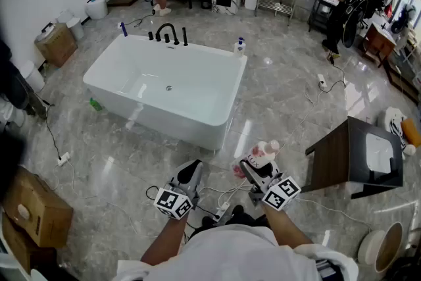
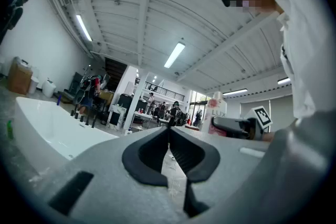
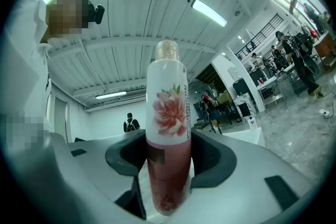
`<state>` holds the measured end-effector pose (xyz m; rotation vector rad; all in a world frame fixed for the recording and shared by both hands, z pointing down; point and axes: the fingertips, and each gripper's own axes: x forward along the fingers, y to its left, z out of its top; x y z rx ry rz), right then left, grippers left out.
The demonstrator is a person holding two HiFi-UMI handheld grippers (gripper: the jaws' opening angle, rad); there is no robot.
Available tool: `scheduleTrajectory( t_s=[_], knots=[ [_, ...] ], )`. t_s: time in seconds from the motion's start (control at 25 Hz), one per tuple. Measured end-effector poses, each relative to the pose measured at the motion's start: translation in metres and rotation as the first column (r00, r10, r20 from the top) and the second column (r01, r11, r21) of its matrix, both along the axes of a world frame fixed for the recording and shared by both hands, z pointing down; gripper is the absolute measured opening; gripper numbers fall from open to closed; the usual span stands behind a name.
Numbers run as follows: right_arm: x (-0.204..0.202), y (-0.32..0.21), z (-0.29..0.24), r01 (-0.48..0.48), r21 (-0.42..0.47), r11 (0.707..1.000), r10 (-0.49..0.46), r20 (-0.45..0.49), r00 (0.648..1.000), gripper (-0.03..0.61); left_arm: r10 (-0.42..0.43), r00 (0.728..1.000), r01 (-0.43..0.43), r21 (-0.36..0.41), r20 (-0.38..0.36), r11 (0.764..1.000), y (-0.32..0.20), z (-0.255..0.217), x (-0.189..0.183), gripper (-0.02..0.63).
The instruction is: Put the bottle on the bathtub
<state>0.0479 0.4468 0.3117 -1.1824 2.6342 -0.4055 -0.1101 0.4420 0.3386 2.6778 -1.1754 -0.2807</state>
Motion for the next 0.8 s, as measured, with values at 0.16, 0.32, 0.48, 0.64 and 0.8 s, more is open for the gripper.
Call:
scheduleTrajectory(
  t_s=[0.16, 0.32, 0.48, 0.64, 0.8],
  knots=[
    [-0.002, 0.019, -0.004, 0.006, 0.014, 1.0, -0.006, -0.037, 0.999, 0.232, 0.001, 0.999, -0.002, 0.01, 0.053, 1.0, 0.01, -0.007, -0.006, 0.025],
    [0.0, 0.019, -0.007, 0.014, 0.023, 1.0, -0.013, -0.043, 0.999, 0.232, -0.014, 0.998, 0.014, 0.009, 0.059, 1.0, 0.012, -0.015, -0.005, 0.025],
    [-0.001, 0.019, -0.011, 0.034, 0.028, 0.999, -0.033, -0.053, 0.998, 0.232, -0.012, 0.998, 0.013, 0.0, 0.066, 1.0, 0.017, -0.017, 0.003, 0.025],
    [0.0, 0.021, -0.008, 0.073, 0.012, 0.997, -0.073, -0.014, 0.997, 0.232, -0.003, 0.998, 0.004, -0.019, 0.061, 1.0, 0.023, -0.013, 0.014, 0.025],
    [0.003, 0.023, -0.004, 0.075, -0.005, 0.997, -0.075, -0.014, 0.997, 0.232, 0.031, 0.997, -0.029, -0.03, 0.065, 0.999, 0.031, -0.009, 0.027, 0.025]
  ],
)
